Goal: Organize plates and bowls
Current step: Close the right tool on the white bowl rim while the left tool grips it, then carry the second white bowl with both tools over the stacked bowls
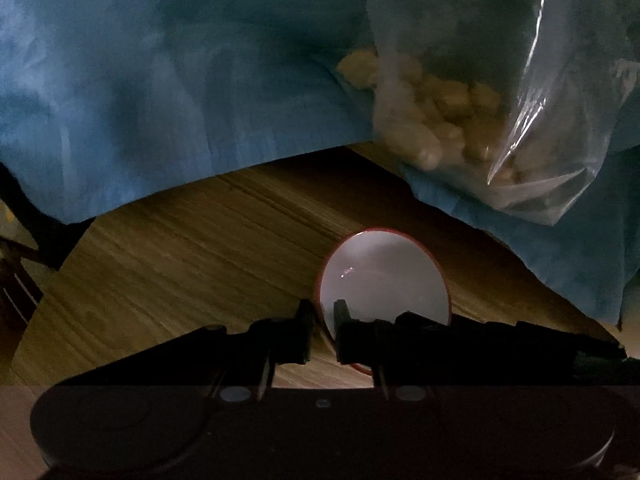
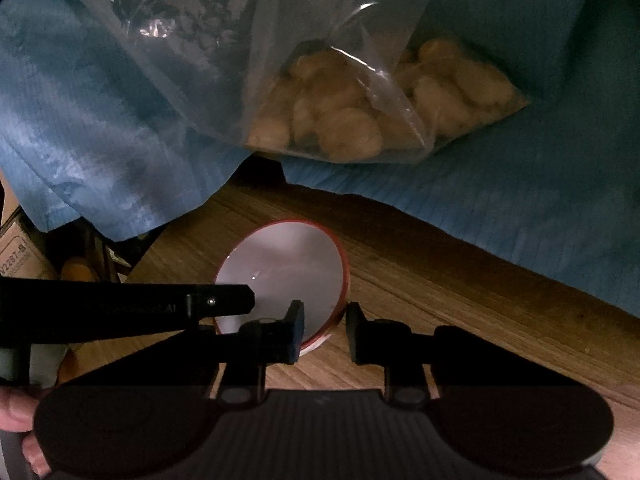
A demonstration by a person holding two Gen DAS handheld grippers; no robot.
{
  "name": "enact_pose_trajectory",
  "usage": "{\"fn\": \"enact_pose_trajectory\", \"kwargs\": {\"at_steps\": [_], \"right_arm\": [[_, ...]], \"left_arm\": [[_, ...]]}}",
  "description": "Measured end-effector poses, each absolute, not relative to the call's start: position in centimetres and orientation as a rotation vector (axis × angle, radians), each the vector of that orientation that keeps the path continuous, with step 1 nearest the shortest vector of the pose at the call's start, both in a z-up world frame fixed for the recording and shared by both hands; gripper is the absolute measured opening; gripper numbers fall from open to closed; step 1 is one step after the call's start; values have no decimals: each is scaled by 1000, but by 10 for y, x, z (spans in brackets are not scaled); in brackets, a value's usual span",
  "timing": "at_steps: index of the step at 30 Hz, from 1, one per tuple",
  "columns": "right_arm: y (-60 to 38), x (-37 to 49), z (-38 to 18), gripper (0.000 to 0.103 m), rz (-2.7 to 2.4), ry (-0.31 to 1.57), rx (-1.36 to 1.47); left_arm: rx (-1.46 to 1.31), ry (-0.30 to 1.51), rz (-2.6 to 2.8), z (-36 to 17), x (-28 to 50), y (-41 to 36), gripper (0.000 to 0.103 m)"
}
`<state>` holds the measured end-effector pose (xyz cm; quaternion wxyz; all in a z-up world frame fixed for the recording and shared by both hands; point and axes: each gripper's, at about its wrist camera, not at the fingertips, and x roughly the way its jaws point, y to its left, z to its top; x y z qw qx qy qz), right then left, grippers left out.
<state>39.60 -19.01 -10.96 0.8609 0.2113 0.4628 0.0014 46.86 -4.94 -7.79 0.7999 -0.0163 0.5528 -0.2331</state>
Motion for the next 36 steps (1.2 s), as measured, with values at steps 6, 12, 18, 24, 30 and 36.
{"fn": "enact_pose_trajectory", "kwargs": {"at_steps": [6, 12, 18, 24, 30, 36], "right_arm": [[-183, 388, -97, 18, 10, 960, 425], [-168, 378, -76, 18, 39, 923, 393], [-147, 362, -55, 18, 91, 889, 366], [-125, 342, -41, 18, 146, 874, 363], [-104, 327, -39, 18, 207, 892, 352], [-92, 312, -38, 18, 243, 919, 346]], "left_arm": [[-60, 1155, -504, -56, 453, -36, 8], [-92, 1107, -497, -35, 436, -15, 8], [-123, 1072, -475, -15, 415, 13, 8], [-160, 1064, -431, -11, 394, 43, 8], [-178, 1075, -395, -8, 371, 69, 8], [-183, 1101, -383, -13, 354, 79, 8]]}}
